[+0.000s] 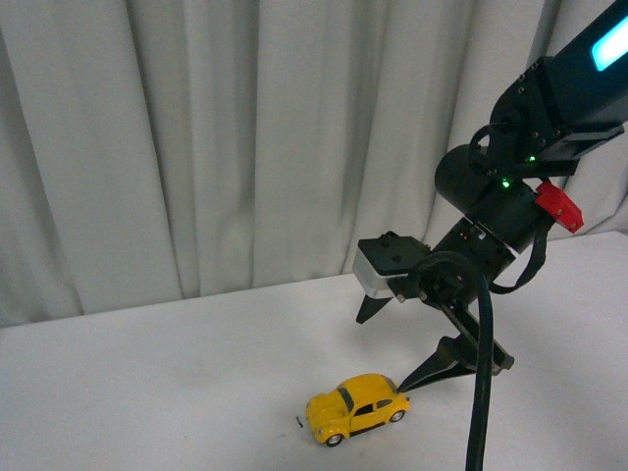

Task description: Wind up and store yellow beetle toy

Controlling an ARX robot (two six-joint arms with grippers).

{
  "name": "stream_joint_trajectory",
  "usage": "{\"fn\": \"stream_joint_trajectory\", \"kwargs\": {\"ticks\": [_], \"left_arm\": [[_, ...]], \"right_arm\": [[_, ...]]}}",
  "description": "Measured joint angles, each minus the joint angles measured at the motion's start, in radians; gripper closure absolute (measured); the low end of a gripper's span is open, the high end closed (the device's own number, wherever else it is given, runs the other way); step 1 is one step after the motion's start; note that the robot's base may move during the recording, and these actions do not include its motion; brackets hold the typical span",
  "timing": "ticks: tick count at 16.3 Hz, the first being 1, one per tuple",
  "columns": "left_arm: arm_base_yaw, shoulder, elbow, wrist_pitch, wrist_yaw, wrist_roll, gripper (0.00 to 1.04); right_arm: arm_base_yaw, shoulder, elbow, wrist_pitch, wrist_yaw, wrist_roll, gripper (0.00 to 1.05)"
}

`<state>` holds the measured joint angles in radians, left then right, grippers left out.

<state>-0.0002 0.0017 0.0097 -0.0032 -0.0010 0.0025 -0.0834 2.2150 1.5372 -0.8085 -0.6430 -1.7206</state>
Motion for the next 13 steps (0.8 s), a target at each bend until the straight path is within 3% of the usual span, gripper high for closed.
{"fn": "stream_joint_trajectory", "kwargs": {"ticks": [2,4,13], "left_arm": [[0.000,0.000,0.000,0.000,0.000,0.000,0.07],[0.000,0.000,0.000,0.000,0.000,0.000,0.07],[0.000,0.000,0.000,0.000,0.000,0.000,0.07]], "right_arm": [[0.053,0.100,0.100,-0.031,0.024,-0.009,0.07],[0.077,0.099,0.037,0.045,0.051,0.054,0.07],[0.077,0.099,-0.010,0.065,0.076,0.108,0.07]]}}
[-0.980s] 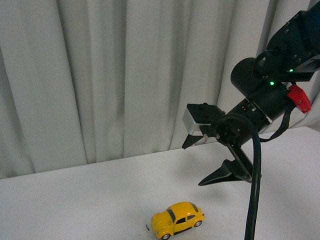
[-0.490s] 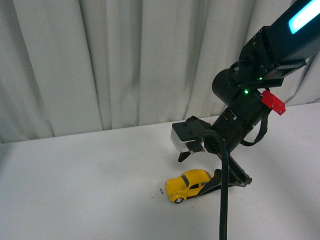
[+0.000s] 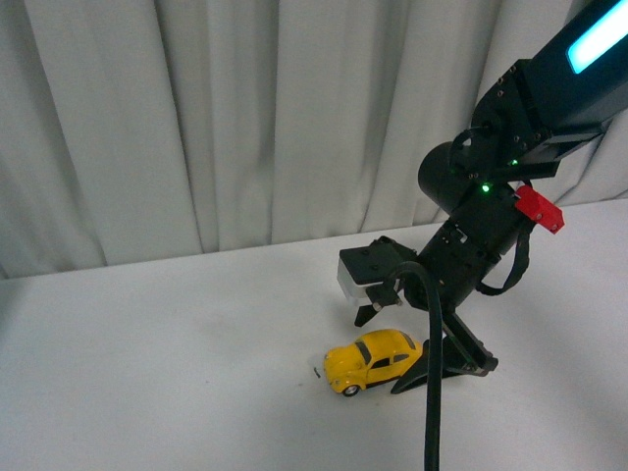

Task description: Wind up and store yellow beetle toy

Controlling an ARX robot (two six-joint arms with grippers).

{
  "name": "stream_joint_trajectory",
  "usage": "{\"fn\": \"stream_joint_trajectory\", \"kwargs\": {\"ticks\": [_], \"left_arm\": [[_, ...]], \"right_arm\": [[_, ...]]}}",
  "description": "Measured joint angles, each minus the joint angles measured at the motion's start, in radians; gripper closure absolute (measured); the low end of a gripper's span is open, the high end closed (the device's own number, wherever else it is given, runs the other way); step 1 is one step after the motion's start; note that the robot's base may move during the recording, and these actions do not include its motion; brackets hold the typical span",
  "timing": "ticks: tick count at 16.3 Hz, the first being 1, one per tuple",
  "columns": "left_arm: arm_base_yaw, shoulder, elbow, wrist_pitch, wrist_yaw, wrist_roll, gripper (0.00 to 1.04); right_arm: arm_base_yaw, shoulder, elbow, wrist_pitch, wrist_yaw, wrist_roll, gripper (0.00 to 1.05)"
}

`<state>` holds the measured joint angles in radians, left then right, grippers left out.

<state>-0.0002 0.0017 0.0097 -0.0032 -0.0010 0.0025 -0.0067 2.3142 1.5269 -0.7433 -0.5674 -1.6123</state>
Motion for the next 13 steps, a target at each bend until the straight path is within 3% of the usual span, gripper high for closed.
{"fn": "stream_joint_trajectory", "kwargs": {"ticks": [4,9,13], "left_arm": [[0.000,0.000,0.000,0.000,0.000,0.000,0.07],[0.000,0.000,0.000,0.000,0.000,0.000,0.07],[0.000,0.000,0.000,0.000,0.000,0.000,0.07]], "right_arm": [[0.000,0.000,0.000,0.000,0.010,0.000,0.11],[-0.001,0.000,0.000,-0.001,0.015,-0.004,0.27],[-0.001,0.000,0.000,0.002,0.014,-0.008,0.54]]}}
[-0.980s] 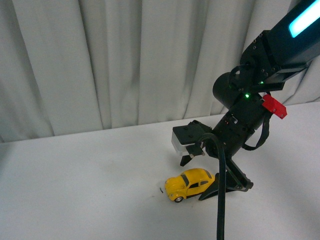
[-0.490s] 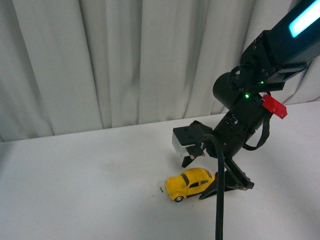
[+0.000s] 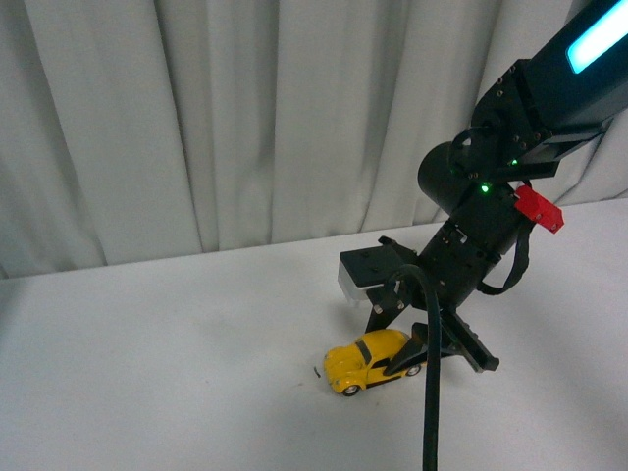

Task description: Wind up and store yellow beetle toy

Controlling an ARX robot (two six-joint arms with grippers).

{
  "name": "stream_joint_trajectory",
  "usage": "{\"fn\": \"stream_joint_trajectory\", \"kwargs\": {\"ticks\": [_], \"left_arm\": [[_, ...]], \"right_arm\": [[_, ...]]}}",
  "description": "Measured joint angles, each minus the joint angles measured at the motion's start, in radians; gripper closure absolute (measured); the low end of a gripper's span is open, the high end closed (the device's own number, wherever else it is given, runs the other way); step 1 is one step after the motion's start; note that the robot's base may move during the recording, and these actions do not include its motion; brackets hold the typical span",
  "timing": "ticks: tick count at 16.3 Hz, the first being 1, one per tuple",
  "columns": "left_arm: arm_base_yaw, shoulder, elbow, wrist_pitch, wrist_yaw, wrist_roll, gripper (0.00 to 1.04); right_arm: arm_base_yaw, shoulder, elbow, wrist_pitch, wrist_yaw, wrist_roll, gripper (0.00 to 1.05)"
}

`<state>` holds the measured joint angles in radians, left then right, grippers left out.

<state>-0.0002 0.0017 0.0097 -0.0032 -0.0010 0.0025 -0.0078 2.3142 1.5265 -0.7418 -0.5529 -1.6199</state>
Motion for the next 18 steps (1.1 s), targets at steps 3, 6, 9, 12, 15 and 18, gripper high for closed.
{"fn": "stream_joint_trajectory", "kwargs": {"ticks": [3,6,9,12,15,18], "left_arm": [[0.000,0.000,0.000,0.000,0.000,0.000,0.07],[0.000,0.000,0.000,0.000,0.000,0.000,0.07],[0.000,0.000,0.000,0.000,0.000,0.000,0.07],[0.000,0.000,0.000,0.000,0.000,0.000,0.07],[0.000,0.000,0.000,0.000,0.000,0.000,0.07],[0.000,0.000,0.000,0.000,0.000,0.000,0.07]], "right_arm": [[-0.001,0.000,-0.002,0.007,-0.007,0.003,0.65],[-0.028,-0.020,-0.055,0.050,-0.023,0.036,0.65],[-0.108,-0.045,-0.110,0.058,-0.024,0.020,0.65],[-0.159,-0.073,-0.167,0.060,-0.024,-0.005,0.65],[-0.198,-0.110,-0.238,0.074,-0.023,-0.016,0.65],[-0.237,-0.147,-0.312,0.084,-0.024,-0.023,0.65]]}}
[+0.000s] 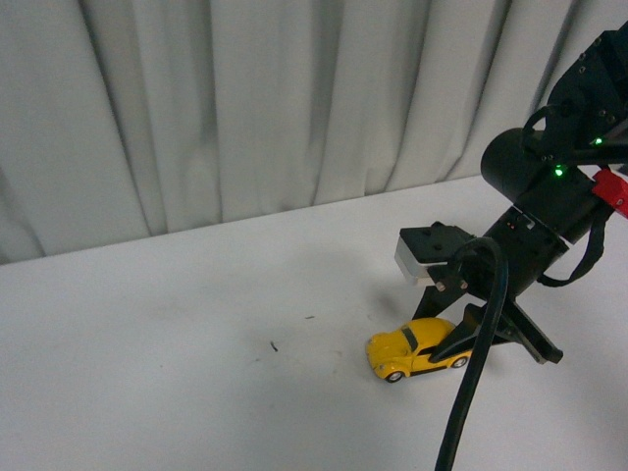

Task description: Wind up and store yellow beetle toy

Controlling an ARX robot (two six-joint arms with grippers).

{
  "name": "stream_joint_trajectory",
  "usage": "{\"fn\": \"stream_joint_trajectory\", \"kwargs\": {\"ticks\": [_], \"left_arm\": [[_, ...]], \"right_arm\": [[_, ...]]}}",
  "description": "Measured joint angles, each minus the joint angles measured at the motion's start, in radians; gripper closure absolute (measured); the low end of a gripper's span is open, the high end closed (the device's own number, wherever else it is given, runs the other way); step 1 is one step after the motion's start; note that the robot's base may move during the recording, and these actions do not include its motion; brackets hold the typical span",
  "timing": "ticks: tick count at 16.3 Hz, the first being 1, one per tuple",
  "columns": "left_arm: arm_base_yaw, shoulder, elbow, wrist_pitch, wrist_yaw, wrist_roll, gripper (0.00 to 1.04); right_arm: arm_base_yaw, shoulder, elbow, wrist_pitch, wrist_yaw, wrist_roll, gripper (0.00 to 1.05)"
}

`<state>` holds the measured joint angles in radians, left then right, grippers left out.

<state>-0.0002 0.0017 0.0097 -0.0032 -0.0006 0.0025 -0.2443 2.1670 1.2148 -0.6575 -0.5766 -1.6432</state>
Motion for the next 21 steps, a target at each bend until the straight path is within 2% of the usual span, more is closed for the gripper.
{"fn": "stream_joint_trajectory", "kwargs": {"ticks": [6,9,11,15,16,21], "left_arm": [[0.000,0.000,0.000,0.000,0.000,0.000,0.07],[0.000,0.000,0.000,0.000,0.000,0.000,0.07],[0.000,0.000,0.000,0.000,0.000,0.000,0.07],[0.000,0.000,0.000,0.000,0.000,0.000,0.07],[0.000,0.000,0.000,0.000,0.000,0.000,0.07],[0.000,0.000,0.000,0.000,0.000,0.000,0.07]], "right_arm": [[-0.090,-0.063,-0.110,-0.009,0.016,-0.007,0.65],[-0.103,-0.064,-0.098,-0.036,0.038,-0.047,0.65],[-0.103,-0.058,-0.087,-0.047,0.085,-0.071,0.49],[-0.103,-0.041,-0.071,-0.071,0.101,-0.079,0.04],[-0.103,-0.042,-0.071,-0.072,0.101,-0.080,0.07],[-0.103,-0.041,-0.071,-0.064,0.108,-0.082,0.07]]}}
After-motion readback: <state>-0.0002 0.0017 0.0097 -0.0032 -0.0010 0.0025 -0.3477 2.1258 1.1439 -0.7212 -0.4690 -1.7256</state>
